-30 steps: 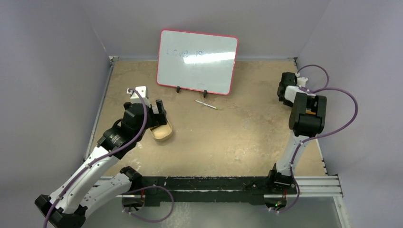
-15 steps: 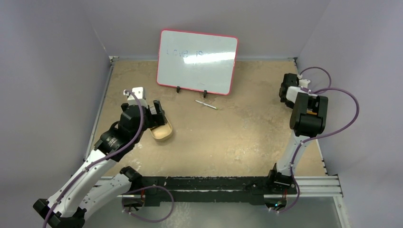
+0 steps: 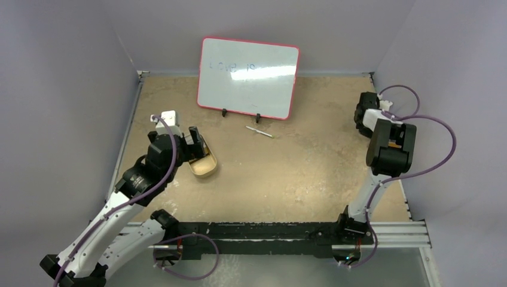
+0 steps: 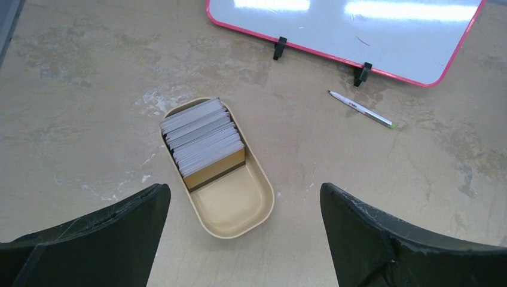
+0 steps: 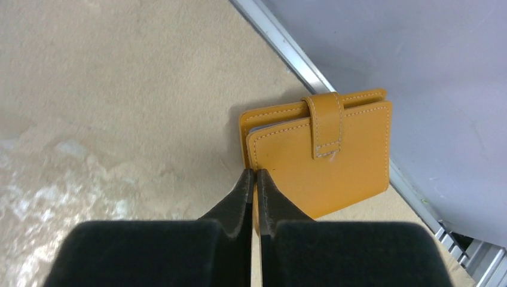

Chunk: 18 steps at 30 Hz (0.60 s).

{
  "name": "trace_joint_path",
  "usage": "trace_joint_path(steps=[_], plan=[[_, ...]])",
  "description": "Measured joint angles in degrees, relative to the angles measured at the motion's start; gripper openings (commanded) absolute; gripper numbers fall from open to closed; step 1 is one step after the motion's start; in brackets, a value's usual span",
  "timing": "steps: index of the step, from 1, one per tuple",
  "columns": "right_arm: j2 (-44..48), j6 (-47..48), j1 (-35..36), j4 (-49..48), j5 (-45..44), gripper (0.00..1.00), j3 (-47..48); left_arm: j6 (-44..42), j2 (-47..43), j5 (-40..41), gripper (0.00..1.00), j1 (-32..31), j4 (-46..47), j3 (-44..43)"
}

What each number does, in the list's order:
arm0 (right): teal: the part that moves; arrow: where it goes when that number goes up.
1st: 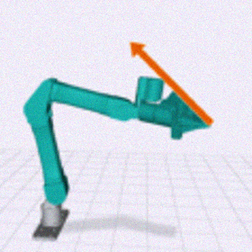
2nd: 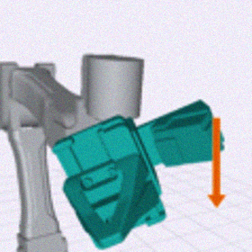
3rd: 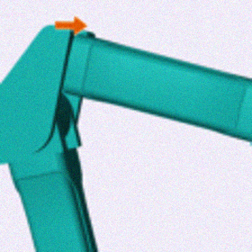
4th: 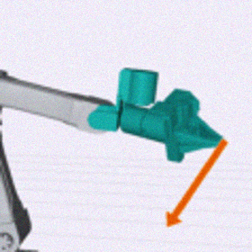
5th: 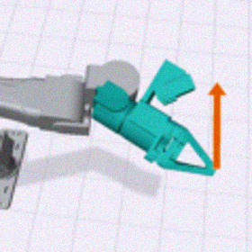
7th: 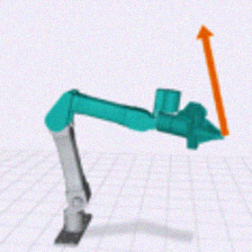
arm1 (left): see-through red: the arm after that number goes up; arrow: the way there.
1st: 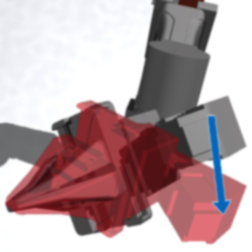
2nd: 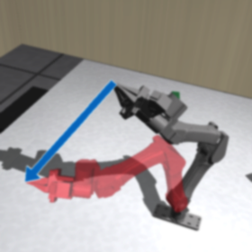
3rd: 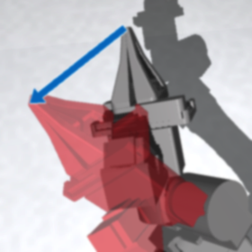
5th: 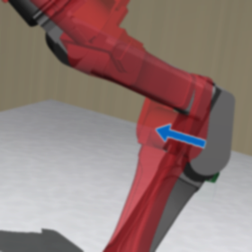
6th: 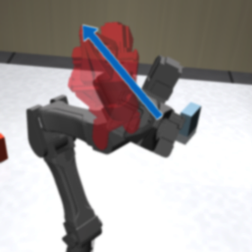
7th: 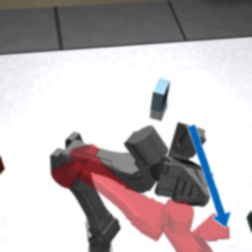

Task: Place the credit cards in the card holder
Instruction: Pick up the card holder from the center of the board.

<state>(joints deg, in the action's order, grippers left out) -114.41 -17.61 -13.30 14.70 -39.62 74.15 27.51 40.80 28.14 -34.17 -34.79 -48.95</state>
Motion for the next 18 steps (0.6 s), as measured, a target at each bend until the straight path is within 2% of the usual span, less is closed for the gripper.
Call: trace_joint_path(steps=[6, 12, 18], plan=[[4.55, -0.35, 0.11, 1.73, 6.95, 0.0, -1.62, 0.37, -0.22, 1.01, 0.96, 0.0, -0.31, 0.0], [12.13, -0.68, 0.9, 2.14, 17.22, 0.0, -5.88, 0.31, -1.88, -1.75, 0.96, 0.0, 1.22, 0.72], [19.98, -1.27, 5.95, 3.8, 20.63, 0.0, -8.35, -0.2, -2.14, -4.37, 0.97, 0.0, 2.38, 1.75]])
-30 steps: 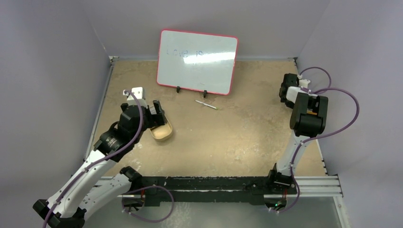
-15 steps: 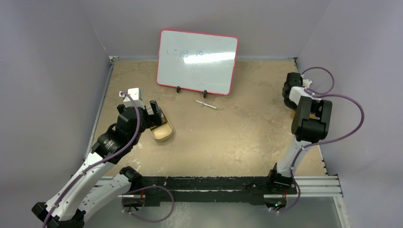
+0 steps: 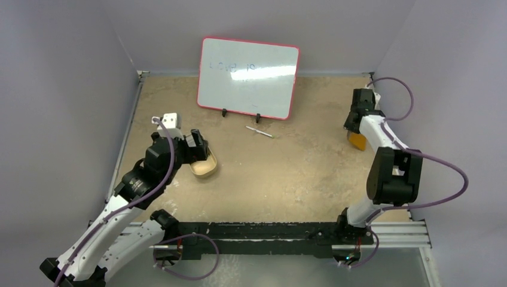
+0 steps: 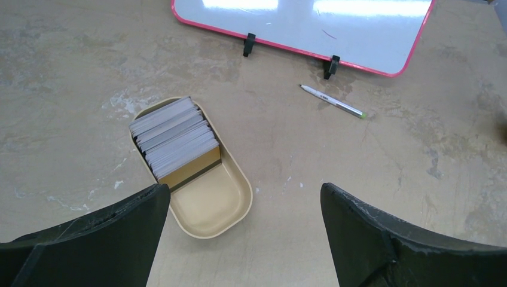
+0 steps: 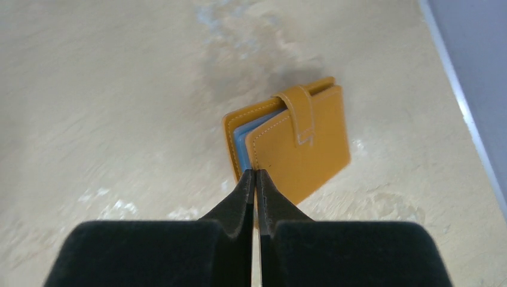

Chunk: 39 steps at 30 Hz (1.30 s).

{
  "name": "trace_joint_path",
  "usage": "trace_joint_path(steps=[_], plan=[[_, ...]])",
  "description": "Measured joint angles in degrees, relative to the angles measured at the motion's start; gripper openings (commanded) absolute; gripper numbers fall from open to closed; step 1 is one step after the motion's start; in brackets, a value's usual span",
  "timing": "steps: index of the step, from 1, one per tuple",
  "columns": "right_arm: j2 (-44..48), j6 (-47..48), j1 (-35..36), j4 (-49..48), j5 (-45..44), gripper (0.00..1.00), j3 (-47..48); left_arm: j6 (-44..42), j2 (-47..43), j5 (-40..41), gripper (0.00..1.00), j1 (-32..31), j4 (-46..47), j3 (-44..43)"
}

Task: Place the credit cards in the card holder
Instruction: Pick up the card holder from the center of the board, then place the card holder at the center of the board.

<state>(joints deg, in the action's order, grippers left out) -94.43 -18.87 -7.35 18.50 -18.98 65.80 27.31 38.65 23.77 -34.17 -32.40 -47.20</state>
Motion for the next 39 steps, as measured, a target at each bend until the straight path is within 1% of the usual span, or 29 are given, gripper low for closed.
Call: trace_joint_path(steps=[7, 11, 14, 18, 20, 24, 28, 29, 32, 34, 36, 38, 39], plan=[[9.31, -1.7, 7.58, 4.83, 0.63, 0.0, 0.0, -0.37, -0.96, -1.75, 0.95, 0.0, 1.92, 2.78], [16.02, -2.19, 10.1, 6.73, 2.6, 0.0, -0.09, -0.52, -1.01, -2.38, 0.94, 0.0, 2.6, 3.06], [22.05, -2.58, 10.93, 5.88, 6.88, 0.0, -2.51, -0.24, -0.39, -2.43, 0.92, 0.0, 2.89, 3.06], [27.08, -4.83, 13.31, 3.85, 14.27, 0.0, -7.61, 2.91, 1.68, -2.73, 0.91, 0.0, 1.77, 1.77], [27.78, -6.56, 16.06, 3.3, 16.85, 0.0, -9.35, 4.85, 3.15, -4.2, 0.9, 0.0, 1.51, 0.55], [29.88, -11.87, 23.82, 0.04, 22.71, 0.0, -13.81, 7.85, 5.14, -7.72, 0.88, 0.0, 1.92, -0.24], [32.17, -18.01, 31.78, -7.85, 28.11, 0.0, -18.62, 10.58, 5.27, -9.88, 0.84, 0.0, 3.08, 0.2], [32.83, -20.04, 33.51, -11.89, 30.23, 0.0, -20.85, 11.1, 5.33, -10.19, 0.84, 0.0, 3.23, 0.37], [32.35, -24.41, 35.54, -20.28, 34.36, 0.0, -25.35, 12.11, 6.29, -10.56, 0.83, 0.0, 3.21, 0.66], [30.08, -26.16, 35.89, -23.71, 36.06, 0.0, -26.51, 12.15, 7.26, -10.84, 0.81, 0.0, 3.19, 0.66], [26.71, -26.08, 35.95, -25.33, 36.72, 0.0, -26.49, 12.15, 7.89, -11.13, 0.79, -0.02, 3.13, 0.66], [23.74, -24.98, 35.93, -24.9, 36.76, 0.0, -26.47, 12.17, 8.37, -10.14, 0.77, 0.0, 2.4, 0.57], [21.94, -23.67, 35.8, -23.93, 36.52, 0.03, -26.34, 12.15, 8.76, -9.4, 0.77, 0.0, 1.44, 0.33]])
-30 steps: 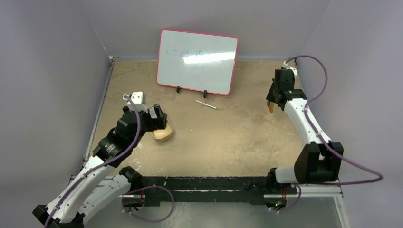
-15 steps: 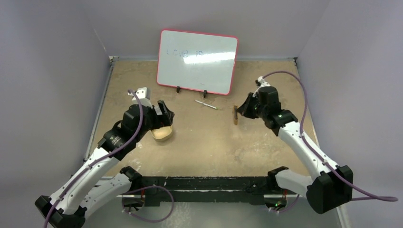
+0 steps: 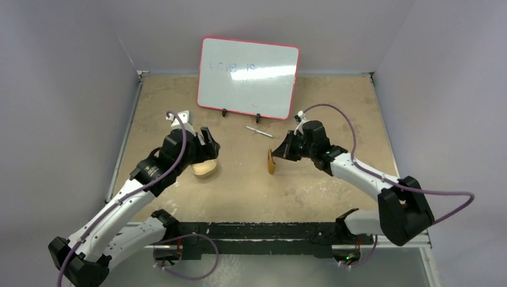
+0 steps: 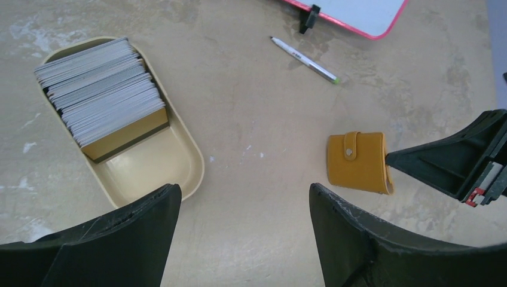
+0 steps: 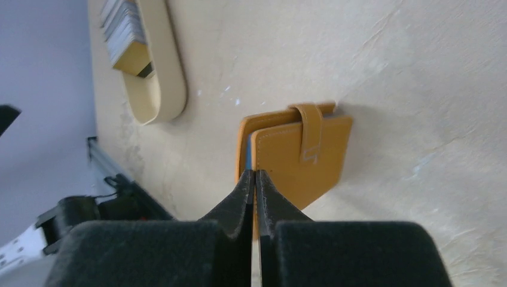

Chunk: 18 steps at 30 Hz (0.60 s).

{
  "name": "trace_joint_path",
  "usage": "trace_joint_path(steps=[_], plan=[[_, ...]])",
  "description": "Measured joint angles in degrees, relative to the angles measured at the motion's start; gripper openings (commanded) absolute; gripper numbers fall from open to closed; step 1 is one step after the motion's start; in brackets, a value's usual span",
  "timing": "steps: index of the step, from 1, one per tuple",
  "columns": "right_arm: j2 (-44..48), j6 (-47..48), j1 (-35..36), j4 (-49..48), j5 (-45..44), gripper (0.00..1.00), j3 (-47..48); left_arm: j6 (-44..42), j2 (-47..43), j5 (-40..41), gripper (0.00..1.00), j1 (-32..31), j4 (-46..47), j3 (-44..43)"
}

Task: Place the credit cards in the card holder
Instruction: Place the card holder at the center of the board, then adjust the card holder at the center of the board.

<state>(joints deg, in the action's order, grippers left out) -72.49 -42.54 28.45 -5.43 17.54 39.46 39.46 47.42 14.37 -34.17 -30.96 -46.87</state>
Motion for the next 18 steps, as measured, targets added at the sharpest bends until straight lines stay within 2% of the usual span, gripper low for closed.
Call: trace_joint_path(steps=[4, 11, 14, 18], plan=[[-5.22, 4.98, -1.49, 5.05, -2.21, 0.16, 5.7, -1.07, 2.32, 1.57, 0.75, 0.0, -2.45, -1.66], [-5.07, 12.76, -7.93, 17.81, -14.49, 0.41, 12.02, -4.33, 6.36, 1.9, 0.74, 0.0, -3.93, -5.66], [-4.87, 13.64, -8.15, 21.05, -18.73, 0.45, 13.03, -5.55, 7.87, 1.73, 0.74, 0.0, -3.89, -7.43], [-2.84, 12.04, -8.09, 22.71, -20.09, 0.45, 12.17, -6.62, 9.44, 0.55, 0.72, 0.0, -3.78, -8.24]])
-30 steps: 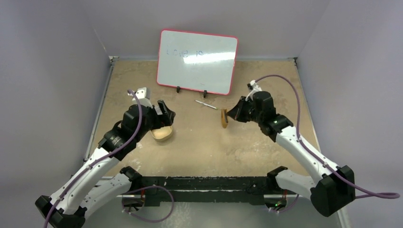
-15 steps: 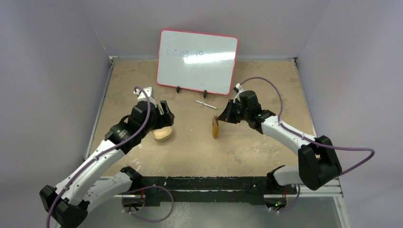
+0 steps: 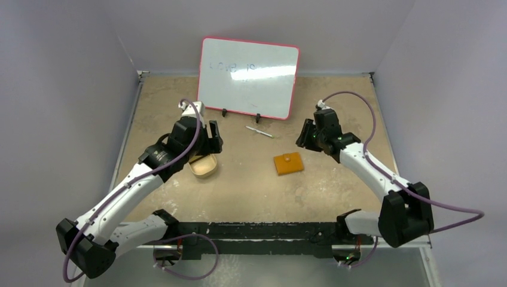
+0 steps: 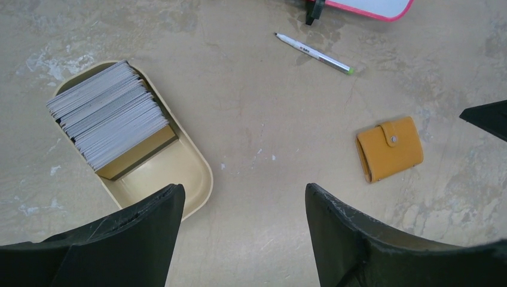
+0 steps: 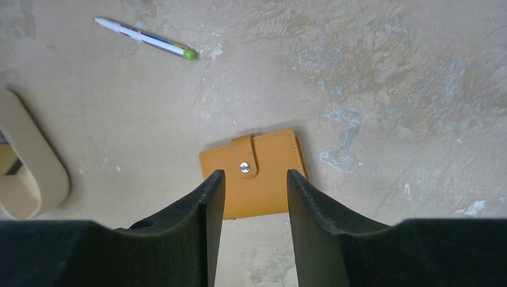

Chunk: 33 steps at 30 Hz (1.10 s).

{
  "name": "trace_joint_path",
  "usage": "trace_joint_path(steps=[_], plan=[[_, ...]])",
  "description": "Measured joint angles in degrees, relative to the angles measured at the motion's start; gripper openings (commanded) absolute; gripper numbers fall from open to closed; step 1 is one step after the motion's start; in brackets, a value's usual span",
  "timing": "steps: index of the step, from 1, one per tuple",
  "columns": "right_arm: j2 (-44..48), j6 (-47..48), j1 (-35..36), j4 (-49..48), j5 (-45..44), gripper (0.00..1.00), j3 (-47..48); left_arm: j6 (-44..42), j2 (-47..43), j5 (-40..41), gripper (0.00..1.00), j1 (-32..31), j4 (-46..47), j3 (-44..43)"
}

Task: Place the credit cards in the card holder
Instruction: Adjust the card holder at the center of the board.

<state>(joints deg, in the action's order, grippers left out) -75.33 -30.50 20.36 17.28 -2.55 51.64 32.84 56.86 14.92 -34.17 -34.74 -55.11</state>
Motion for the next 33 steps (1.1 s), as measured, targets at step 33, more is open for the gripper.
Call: trace_joint_path(steps=[33], plan=[[-17.03, 6.29, 7.93, -25.22, 15.56, 0.49, -7.8, -4.96, 2.64, -5.49, 0.58, -1.27, -0.83, -3.37]])
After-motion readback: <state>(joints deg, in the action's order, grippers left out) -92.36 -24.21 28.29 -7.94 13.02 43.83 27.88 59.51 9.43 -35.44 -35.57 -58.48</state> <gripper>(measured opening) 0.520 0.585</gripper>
